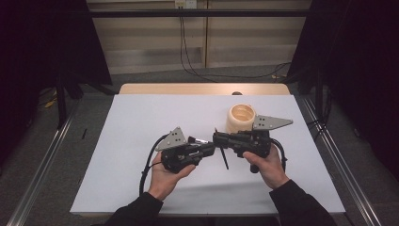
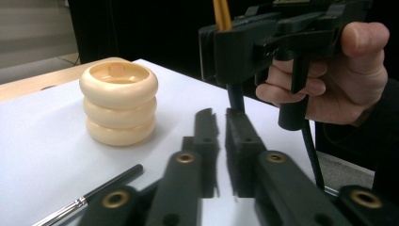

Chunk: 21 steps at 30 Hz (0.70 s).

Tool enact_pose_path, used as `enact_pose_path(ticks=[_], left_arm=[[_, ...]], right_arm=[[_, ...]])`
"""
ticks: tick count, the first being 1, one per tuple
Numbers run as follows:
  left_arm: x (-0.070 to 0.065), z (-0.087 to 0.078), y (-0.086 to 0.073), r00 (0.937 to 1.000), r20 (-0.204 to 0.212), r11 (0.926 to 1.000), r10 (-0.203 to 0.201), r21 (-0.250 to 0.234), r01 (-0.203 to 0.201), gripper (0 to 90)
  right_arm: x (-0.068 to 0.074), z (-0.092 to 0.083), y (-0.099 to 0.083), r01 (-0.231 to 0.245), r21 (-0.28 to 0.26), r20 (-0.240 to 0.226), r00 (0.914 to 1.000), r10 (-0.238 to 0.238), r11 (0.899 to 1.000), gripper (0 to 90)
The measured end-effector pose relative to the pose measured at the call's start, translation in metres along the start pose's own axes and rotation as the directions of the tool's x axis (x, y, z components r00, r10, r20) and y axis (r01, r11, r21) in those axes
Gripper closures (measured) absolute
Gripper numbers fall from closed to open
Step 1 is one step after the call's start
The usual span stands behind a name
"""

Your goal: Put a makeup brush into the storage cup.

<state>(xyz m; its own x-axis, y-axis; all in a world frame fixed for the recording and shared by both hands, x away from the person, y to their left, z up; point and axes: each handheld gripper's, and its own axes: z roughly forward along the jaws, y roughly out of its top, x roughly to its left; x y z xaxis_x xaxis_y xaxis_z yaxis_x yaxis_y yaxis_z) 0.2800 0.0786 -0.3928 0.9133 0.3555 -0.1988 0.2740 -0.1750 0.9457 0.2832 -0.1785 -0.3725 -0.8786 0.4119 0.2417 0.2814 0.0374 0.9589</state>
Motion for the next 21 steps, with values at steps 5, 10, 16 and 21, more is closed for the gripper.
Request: enact_pose_path(ticks=[5,10,16,21], left_arm=[[0.002,-0.002,0.000,0.9997,-0.023,0.9999,-0.012,-0.005,0.012,64.1],[0.005,-0.007,-0.001,0.9974,-0.066,0.9996,-0.028,-0.009,0.028,43.6],[0.009,-0.012,-0.002,0.9945,-0.100,0.9994,-0.034,-0.014,0.032,21.2],[0.013,-0.019,-0.004,0.9887,-0.148,0.9996,-0.025,0.009,0.027,9.5]], right_arm=[[0.000,-0.002,0.001,0.010,-0.003,0.009,0.9999,-0.009,1.000,84.2],[0.000,-0.003,0.001,0.013,-0.007,0.016,0.9998,-0.013,1.000,84.2],[-0.001,-0.003,0.001,0.012,-0.009,0.020,0.9997,-0.012,1.000,84.2],[-0.002,-0.004,0.001,0.019,-0.010,0.024,0.9995,-0.019,1.000,84.2]])
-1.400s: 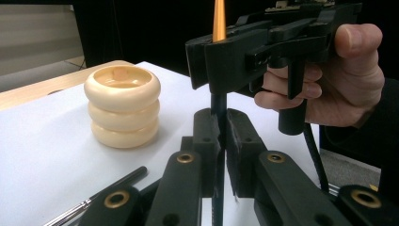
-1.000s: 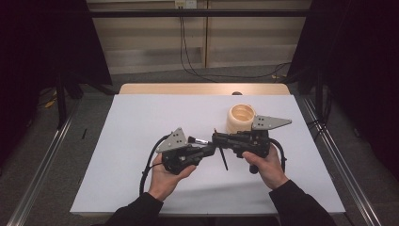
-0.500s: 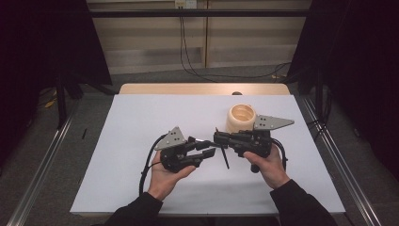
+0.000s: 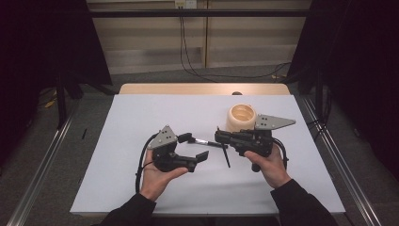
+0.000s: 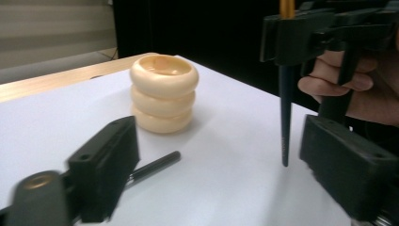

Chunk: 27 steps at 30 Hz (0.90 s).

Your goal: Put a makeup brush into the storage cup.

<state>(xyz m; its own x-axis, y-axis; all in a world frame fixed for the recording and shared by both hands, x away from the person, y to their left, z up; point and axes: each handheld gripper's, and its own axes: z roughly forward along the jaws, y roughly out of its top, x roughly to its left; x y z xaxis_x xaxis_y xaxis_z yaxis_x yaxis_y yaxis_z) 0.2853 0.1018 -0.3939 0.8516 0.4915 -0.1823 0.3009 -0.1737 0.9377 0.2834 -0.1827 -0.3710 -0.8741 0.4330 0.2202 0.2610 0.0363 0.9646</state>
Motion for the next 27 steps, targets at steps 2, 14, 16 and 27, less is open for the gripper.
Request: enact_pose_path(ticks=[2,14,16,27], left_arm=[[0.002,-0.002,-0.001,0.9998,-0.016,1.0000,-0.009,-0.001,0.009,5.2],[0.014,-0.021,-0.010,0.9969,-0.077,0.9996,-0.014,-0.024,0.012,2.0],[0.014,-0.025,-0.010,0.9954,-0.093,0.9996,-0.023,-0.017,0.022,2.0],[0.018,-0.047,-0.023,0.9893,-0.145,0.9989,-0.019,-0.044,0.013,1.7]], right_arm=[[0.000,0.000,0.000,0.001,-0.002,0.003,1.0000,-0.001,1.000,84.2],[-0.002,-0.004,0.002,0.006,-0.011,0.022,0.9997,-0.006,1.000,84.2],[-0.003,-0.005,0.002,0.007,-0.010,0.027,0.9996,-0.007,1.000,84.2],[-0.007,-0.013,0.005,0.017,-0.023,0.066,0.9977,-0.015,1.000,84.2]])
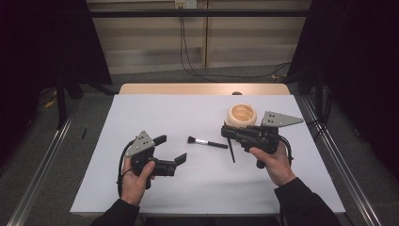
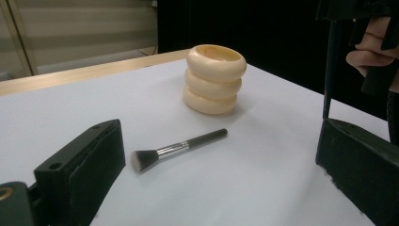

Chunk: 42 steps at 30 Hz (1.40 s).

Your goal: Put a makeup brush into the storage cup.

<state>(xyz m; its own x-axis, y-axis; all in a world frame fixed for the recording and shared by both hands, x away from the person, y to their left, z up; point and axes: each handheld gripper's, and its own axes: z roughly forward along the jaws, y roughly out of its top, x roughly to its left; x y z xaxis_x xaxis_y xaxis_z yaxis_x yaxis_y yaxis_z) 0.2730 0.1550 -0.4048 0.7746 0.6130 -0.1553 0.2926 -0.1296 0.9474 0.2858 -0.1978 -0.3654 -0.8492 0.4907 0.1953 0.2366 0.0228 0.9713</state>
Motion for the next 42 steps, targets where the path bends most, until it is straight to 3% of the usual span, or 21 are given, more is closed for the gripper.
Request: enact_pose_path(ticks=[4,8,14,20,26,32,36,42], left_arm=[[0.003,-0.010,-0.002,0.9997,-0.024,0.9998,0.003,-0.018,-0.004,1.7],[0.009,-0.019,-0.009,0.9983,-0.057,0.9999,0.012,0.004,-0.011,1.7],[0.016,-0.029,-0.014,0.9958,-0.085,0.9994,-0.033,-0.011,0.032,2.0],[0.011,-0.039,-0.019,0.9928,-0.120,1.0000,0.006,-0.005,-0.007,1.8],[0.016,-0.044,-0.029,0.9916,-0.121,0.9987,0.047,0.024,-0.044,1.8],[0.016,-0.049,-0.036,0.9894,-0.145,0.9998,0.012,0.020,-0.009,1.6],[0.017,-0.055,-0.039,0.9910,-0.133,1.0000,-0.007,0.002,0.008,1.6],[0.016,-0.056,-0.040,0.9908,-0.135,1.0000,-0.009,-0.004,0.009,1.7]], right_arm=[[-0.003,-0.004,0.001,0.006,-0.001,0.022,0.9997,-0.006,1.000,84.2],[-0.008,-0.007,0.001,0.002,-0.007,0.045,0.9990,-0.002,1.000,84.2],[-0.017,-0.011,0.002,-0.003,-0.014,0.070,0.9975,0.004,1.000,84.2],[-0.024,-0.013,0.004,0.004,-0.022,0.097,0.9953,-0.001,1.000,84.2],[-0.031,-0.018,0.008,0.003,-0.037,0.128,0.9918,0.001,0.999,84.1],[-0.038,-0.020,0.008,0.004,-0.036,0.163,0.9866,0.002,0.999,84.2],[-0.044,-0.020,0.008,0.000,-0.037,0.183,0.9830,0.007,0.999,84.2],[-0.052,-0.021,0.016,0.000,-0.039,0.207,0.9782,0.008,0.999,84.1]])
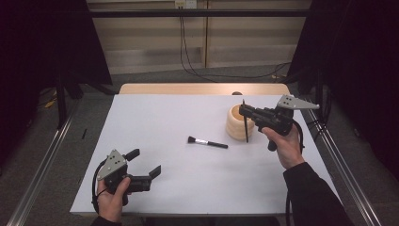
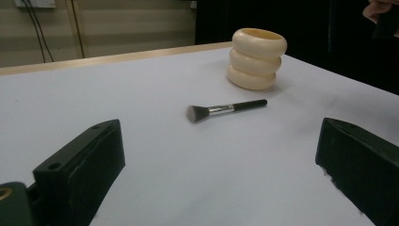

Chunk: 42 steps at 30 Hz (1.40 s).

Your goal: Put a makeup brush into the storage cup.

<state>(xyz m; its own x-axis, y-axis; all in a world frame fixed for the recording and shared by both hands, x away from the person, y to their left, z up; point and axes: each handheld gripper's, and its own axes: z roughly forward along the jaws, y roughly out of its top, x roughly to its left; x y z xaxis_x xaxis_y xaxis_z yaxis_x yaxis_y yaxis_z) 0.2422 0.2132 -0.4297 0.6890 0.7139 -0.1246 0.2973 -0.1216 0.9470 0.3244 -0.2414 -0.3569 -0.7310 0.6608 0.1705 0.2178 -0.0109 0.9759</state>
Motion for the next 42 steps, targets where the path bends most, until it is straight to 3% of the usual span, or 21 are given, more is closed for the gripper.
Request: enact_pose_path(ticks=[24,28,34,42], left_arm=[[0.001,0.000,-0.002,0.9999,0.008,0.9998,0.014,0.014,-0.014,1.9],[0.001,0.001,-0.003,0.9999,0.011,0.9999,-0.001,0.013,0.001,1.9],[0.002,0.001,-0.003,0.9999,0.011,0.9999,0.002,0.016,-0.002,1.8],[0.001,0.000,-0.003,0.9999,0.015,0.9999,0.000,0.015,-0.001,1.7]], right_arm=[[-0.026,0.011,0.031,0.035,-0.008,0.071,0.9969,-0.034,0.999,84.1],[-0.033,0.016,0.035,0.035,0.003,0.093,0.9951,-0.035,0.999,84.1],[-0.044,0.023,0.038,0.020,0.003,0.133,0.9909,-0.020,1.000,84.2],[-0.053,0.038,0.033,0.007,0.012,0.153,0.9881,-0.009,1.000,84.1]])
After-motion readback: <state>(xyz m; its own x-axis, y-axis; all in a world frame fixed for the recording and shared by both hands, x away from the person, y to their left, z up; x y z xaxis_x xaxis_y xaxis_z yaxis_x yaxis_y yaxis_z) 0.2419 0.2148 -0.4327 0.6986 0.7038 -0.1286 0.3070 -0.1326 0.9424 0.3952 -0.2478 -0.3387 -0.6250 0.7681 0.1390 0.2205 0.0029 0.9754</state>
